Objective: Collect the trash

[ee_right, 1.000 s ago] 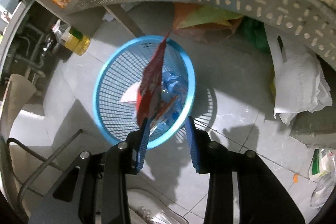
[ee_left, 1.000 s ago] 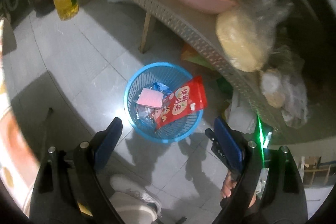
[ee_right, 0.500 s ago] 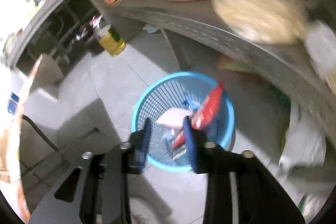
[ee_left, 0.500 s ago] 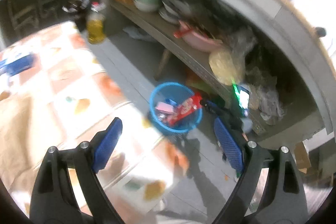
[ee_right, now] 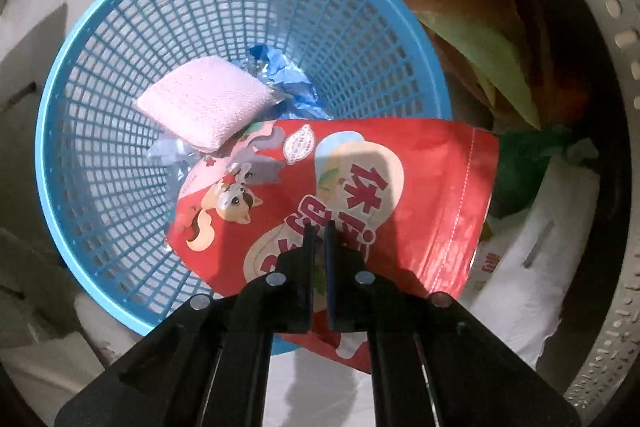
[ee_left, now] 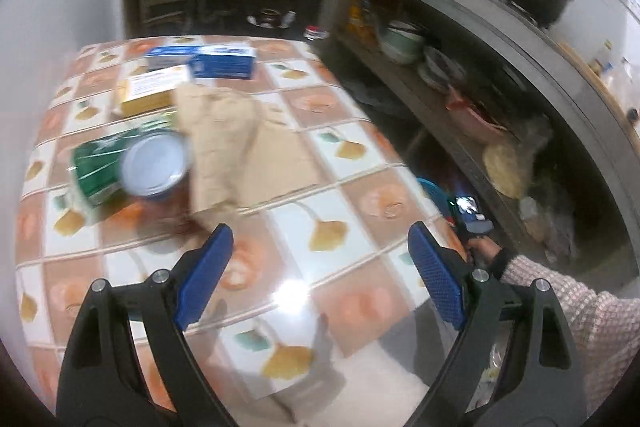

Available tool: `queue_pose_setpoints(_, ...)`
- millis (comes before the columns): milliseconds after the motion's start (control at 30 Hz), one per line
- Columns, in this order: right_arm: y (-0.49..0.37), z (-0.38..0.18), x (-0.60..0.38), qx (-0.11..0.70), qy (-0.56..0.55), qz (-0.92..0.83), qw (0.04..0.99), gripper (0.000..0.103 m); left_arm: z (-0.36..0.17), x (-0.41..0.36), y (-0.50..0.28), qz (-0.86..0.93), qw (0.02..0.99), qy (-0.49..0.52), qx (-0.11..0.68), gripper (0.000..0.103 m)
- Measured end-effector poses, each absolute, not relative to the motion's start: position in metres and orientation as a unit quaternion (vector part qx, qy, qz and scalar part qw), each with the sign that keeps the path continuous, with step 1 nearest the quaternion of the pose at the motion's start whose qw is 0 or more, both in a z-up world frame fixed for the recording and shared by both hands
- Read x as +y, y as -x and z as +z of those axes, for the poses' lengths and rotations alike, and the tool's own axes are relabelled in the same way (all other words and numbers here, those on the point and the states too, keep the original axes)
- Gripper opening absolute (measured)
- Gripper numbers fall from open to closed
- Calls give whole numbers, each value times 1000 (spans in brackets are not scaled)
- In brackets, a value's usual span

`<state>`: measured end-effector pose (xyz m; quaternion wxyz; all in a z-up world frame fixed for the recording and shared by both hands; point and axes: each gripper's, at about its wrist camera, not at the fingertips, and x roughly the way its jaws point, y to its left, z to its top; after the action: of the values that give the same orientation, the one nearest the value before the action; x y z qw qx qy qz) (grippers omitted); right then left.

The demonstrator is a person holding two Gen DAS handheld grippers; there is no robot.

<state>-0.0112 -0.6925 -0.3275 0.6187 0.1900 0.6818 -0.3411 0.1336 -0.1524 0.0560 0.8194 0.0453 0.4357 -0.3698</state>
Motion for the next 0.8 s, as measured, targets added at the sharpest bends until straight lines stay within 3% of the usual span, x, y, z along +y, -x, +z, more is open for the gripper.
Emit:
queue_pose_setpoints(167, 10, -286, -679, 634, -228, -339, 656, 8, 54, -119, -141, -344, 828, -13, 443, 85)
queue_pose_setpoints(267, 22, -249, -675, 581, -282, -340, 684, 20, 56, -102, -143, -340, 833, -3, 437, 85)
queue_pose_setpoints(400, 43, -175, -653, 489, -335, -328, 736, 28, 59, -81, -144, -330, 838, 4, 434, 85)
queue_pose_setpoints(567, 57, -82, -603, 405, -342, -295, 795, 43, 63, -58, -149, -326, 844, 24, 424, 85)
queue_pose_setpoints(667, 58, -27, -561, 365, -339, -257, 828, 47, 64, -46, -151, -318, 854, 24, 411, 85)
queue_pose_setpoints(800, 43, 16, -511, 331, -350, -186, 856, 55, 60, -41, -154, -307, 869, 4, 387, 85)
